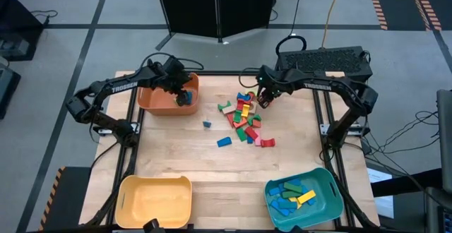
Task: Sort blocks by size
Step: Put the light brown arch block into the orange bin
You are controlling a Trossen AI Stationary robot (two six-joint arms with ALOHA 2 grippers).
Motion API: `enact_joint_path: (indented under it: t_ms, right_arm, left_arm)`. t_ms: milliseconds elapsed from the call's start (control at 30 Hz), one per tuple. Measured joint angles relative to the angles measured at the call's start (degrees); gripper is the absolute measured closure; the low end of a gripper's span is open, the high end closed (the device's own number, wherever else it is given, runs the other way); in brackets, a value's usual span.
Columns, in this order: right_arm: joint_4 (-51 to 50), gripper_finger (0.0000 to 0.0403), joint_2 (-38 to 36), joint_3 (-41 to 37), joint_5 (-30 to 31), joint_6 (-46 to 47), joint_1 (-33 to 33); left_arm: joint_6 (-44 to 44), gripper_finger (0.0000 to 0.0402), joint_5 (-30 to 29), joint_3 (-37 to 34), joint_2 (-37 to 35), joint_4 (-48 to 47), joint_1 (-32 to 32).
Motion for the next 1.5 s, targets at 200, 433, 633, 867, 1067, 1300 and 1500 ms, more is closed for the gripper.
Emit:
enact_joint_path:
  t_ms: [200,433,633,867,1067,1300,1500]
  right_arm:
    - [0.10,0.0273,3.14,0.00,-1.83,-0.62,-0.16]
    - [0.23,0.0239,3.68,0.02,0.61,0.77,-0.21]
    - [-0.22,0.0210,3.68,0.04,0.13,3.39,-0.12]
    - [-6.14,0.0206,3.72,3.25,-1.24,3.27,-0.12]
    - [-16.05,0.0206,4.15,12.51,-1.69,-2.50,-0.20]
    - [-31.34,0.0206,16.33,25.58,-1.77,-4.97,-1.42]
    - [-45.23,0.0206,27.60,39.45,2.66,-2.80,-1.23]
  left_arm:
    - [0.02,0.0155,0.00,0.00,0.00,-0.01,0.00]
    - [0.20,0.0155,0.02,0.00,0.00,0.02,0.00]
    - [0.18,0.0155,0.02,0.00,0.00,0.04,0.00]
    - [0.19,0.0155,0.02,0.00,0.00,0.04,-0.01]
    - [0.20,0.0155,0.02,0.02,0.00,0.04,0.00]
    - [0.15,0.0155,0.03,0.02,0.00,0.04,-0.06]
    - [0.15,0.0155,0.04,0.04,0.00,0.05,-0.07]
